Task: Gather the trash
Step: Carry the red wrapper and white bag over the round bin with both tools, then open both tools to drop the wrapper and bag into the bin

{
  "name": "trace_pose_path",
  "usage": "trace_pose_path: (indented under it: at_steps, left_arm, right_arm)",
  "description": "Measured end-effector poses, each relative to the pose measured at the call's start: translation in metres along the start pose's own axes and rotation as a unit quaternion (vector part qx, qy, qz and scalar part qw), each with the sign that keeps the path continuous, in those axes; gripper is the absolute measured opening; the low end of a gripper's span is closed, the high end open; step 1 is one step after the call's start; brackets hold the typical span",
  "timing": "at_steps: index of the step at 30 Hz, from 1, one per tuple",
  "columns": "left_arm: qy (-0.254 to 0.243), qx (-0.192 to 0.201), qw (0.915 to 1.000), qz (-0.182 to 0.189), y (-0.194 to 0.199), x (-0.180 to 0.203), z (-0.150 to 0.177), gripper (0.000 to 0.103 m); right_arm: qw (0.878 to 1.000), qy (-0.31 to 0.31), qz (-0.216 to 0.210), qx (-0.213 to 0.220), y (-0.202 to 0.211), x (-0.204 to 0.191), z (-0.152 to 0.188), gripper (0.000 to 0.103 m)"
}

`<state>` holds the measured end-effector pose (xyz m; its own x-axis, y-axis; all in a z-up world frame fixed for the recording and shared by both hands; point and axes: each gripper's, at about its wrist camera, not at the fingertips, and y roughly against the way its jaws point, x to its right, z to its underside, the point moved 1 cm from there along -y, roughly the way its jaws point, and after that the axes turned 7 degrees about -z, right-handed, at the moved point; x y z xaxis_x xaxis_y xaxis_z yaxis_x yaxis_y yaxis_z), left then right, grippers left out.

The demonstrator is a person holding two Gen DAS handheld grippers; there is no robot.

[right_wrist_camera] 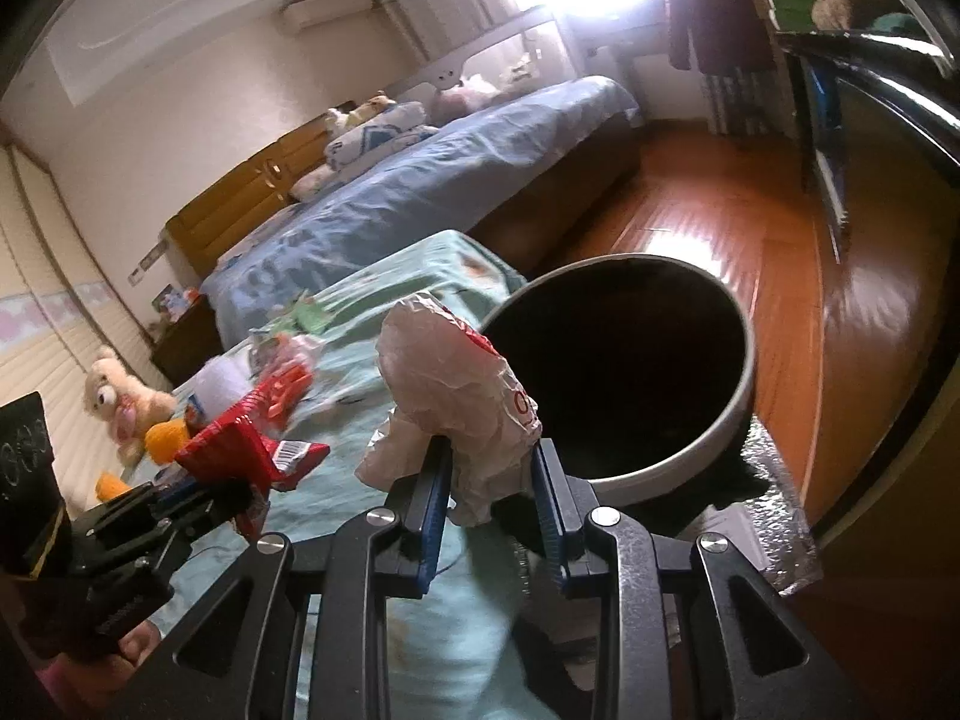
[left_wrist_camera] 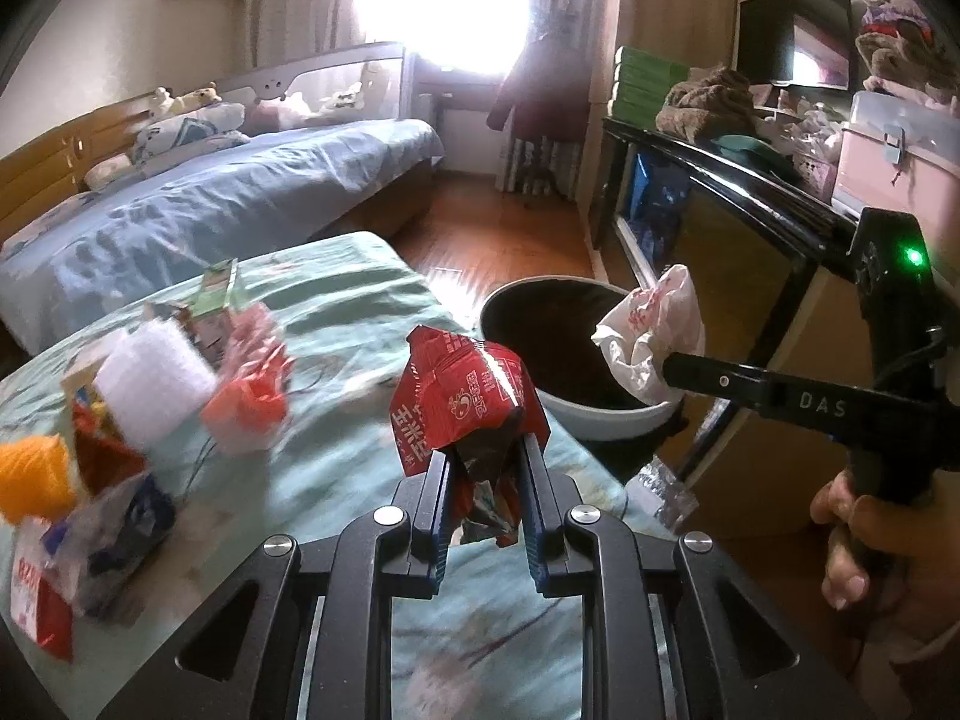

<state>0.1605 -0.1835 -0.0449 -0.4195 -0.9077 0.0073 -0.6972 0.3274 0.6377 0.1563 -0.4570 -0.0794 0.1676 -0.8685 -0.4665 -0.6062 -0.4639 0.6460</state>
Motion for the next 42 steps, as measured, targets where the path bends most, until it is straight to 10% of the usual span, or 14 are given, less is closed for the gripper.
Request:
trace_pose_path:
  at_steps: [42]
  left_arm:
    - [-0.022, -0.051, 0.9975, 0.044, -0.139, 0.055, -0.074, 0.02]
  right_arm:
    - [0.996, -0.009, 0.085, -0.035, -0.04, 0.079, -0.05, 0.032]
